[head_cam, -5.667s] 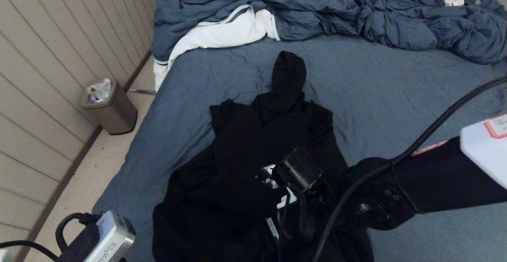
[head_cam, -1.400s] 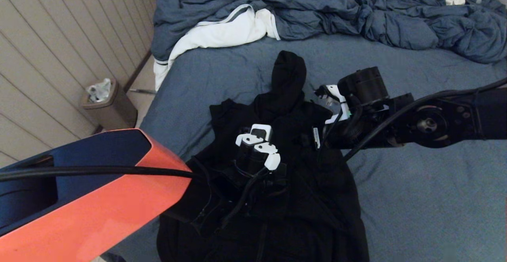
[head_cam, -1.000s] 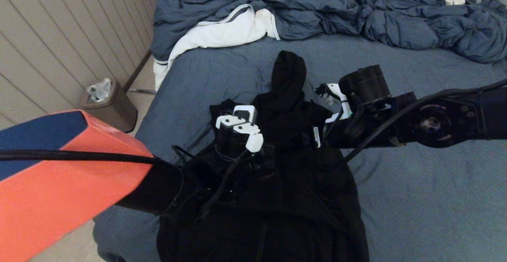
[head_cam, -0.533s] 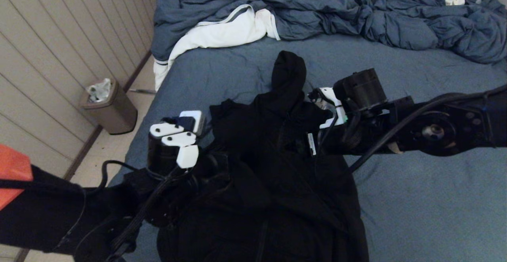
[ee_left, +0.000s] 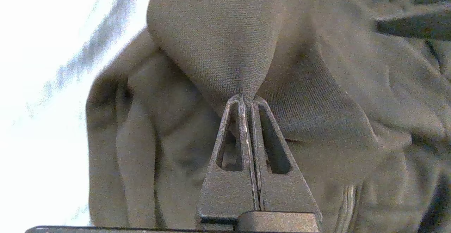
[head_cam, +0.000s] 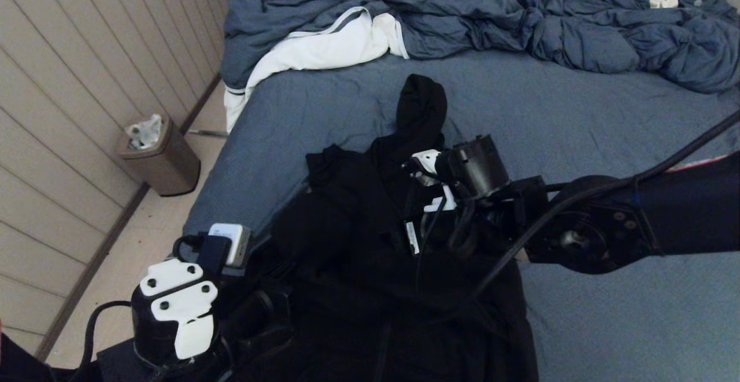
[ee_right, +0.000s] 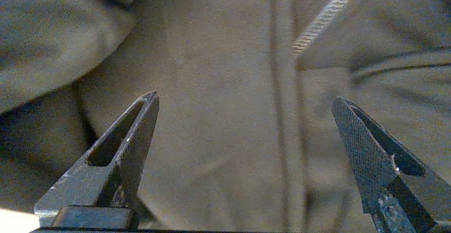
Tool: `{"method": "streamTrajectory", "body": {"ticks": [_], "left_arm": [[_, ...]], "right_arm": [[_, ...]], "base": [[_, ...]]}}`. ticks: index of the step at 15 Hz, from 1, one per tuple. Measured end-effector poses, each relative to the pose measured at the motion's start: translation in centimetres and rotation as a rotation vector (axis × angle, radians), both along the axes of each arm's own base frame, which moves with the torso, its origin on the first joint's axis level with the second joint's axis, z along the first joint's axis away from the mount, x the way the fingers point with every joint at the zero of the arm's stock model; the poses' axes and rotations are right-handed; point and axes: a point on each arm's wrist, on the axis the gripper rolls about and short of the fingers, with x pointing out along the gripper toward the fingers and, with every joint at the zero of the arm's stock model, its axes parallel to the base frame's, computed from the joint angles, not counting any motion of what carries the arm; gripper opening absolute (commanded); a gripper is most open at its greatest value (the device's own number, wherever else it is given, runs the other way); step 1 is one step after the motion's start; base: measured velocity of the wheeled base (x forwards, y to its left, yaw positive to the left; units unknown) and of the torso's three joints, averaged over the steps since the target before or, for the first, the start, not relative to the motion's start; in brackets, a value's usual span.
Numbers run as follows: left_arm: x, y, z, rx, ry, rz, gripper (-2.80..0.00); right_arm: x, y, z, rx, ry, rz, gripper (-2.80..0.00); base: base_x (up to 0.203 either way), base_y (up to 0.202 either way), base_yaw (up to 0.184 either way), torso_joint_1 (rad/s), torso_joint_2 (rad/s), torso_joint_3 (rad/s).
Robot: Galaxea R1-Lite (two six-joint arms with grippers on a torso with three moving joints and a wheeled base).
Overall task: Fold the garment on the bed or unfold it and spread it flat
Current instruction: Unfold the black sweatshirt
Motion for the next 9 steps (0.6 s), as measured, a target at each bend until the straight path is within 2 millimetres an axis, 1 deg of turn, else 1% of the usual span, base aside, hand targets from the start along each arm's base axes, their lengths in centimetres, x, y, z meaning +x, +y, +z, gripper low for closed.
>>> {"method": "streamTrajectory", "body": {"ticks": [1, 4, 7, 9], "left_arm": [[-0.4, 0.2, -0.3, -0.005, 0.005, -0.003, -2.8], [-1.1, 0.7, -1.1, -0.018, 0.005, -0.003, -2.8], [-1.3, 0.8, -1.4, -0.047, -0.029, -0.004, -2.8], [-1.3, 0.8, -1.5, -0.054, -0.04, -0.002, -2.8]], "right_arm": [[0.3, 0.5, -0.4, -0.004, -0.009, -0.007, 0.0], [2.1, 2.0, -1.1, 0.016, -0.103, -0.074, 0.0], [4.3, 3.6, -1.4, 0.048, -0.203, -0.149, 0.0], [5.7, 4.7, -1.7, 0.064, -0.227, -0.161, 0.0]], "base": [[0.0, 0.0, 0.0, 0.0, 0.0, 0.0], [0.0, 0.0, 0.0, 0.0, 0.0, 0.0], [0.0, 0.0, 0.0, 0.0, 0.0, 0.0], [0.0, 0.0, 0.0, 0.0, 0.0, 0.0]]}}
